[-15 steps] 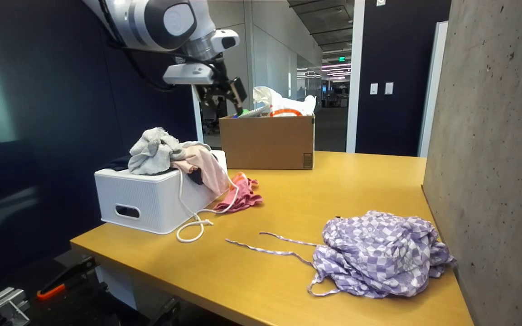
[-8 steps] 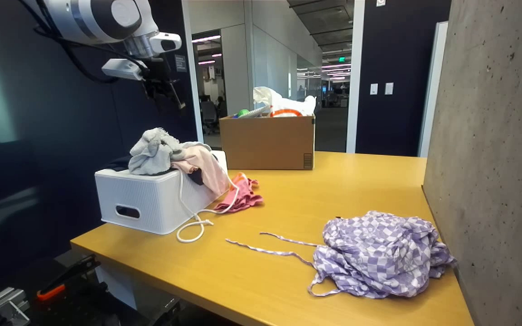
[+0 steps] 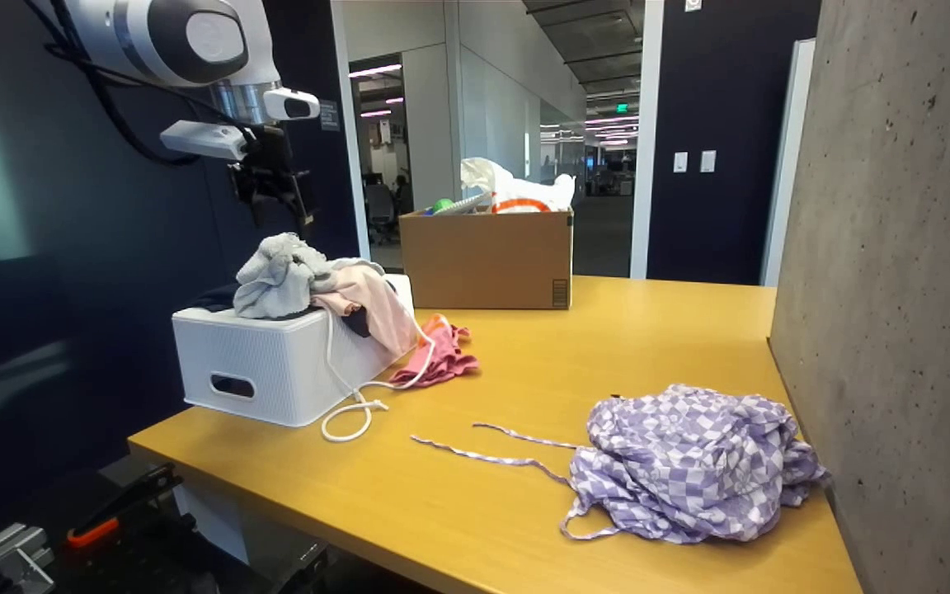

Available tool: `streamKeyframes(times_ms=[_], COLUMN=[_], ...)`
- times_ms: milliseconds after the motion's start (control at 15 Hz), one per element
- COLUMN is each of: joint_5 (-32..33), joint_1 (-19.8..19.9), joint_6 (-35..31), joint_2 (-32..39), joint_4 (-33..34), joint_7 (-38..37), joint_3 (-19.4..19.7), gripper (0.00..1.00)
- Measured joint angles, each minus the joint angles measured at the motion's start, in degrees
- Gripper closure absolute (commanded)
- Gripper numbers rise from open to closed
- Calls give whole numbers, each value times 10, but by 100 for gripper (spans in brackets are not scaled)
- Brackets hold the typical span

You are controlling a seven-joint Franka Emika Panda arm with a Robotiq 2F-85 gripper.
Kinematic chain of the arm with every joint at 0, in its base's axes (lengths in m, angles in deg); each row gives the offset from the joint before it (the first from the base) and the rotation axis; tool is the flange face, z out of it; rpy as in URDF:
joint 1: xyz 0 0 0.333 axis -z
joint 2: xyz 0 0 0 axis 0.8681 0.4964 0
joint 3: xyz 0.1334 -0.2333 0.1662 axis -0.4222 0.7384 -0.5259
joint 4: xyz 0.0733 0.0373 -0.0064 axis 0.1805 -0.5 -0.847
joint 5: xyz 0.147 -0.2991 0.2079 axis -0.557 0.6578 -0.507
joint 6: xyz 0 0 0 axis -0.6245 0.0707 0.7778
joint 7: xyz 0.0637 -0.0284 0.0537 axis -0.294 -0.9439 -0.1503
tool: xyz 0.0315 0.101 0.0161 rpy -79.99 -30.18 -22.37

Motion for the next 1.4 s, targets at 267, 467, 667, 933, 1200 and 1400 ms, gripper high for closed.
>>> streamKeyframes(times_ms=[267,467,667,933,1200,1400], joint_5=[-6,2,12,31,45,46], joint_1=[0,0,1,2,1,-2], joint_6=[-4,-45,-98,-151,-172,-173], joint_2=[13,26,40,50,27,-19], joint_4=[-20,-31,-40,-52,-67,-78], joint_7=[85,114,133,142,141,140], joint_3=[-15,-18,-18,-19,-31,-45], gripper=[0,35,58,88,100,98])
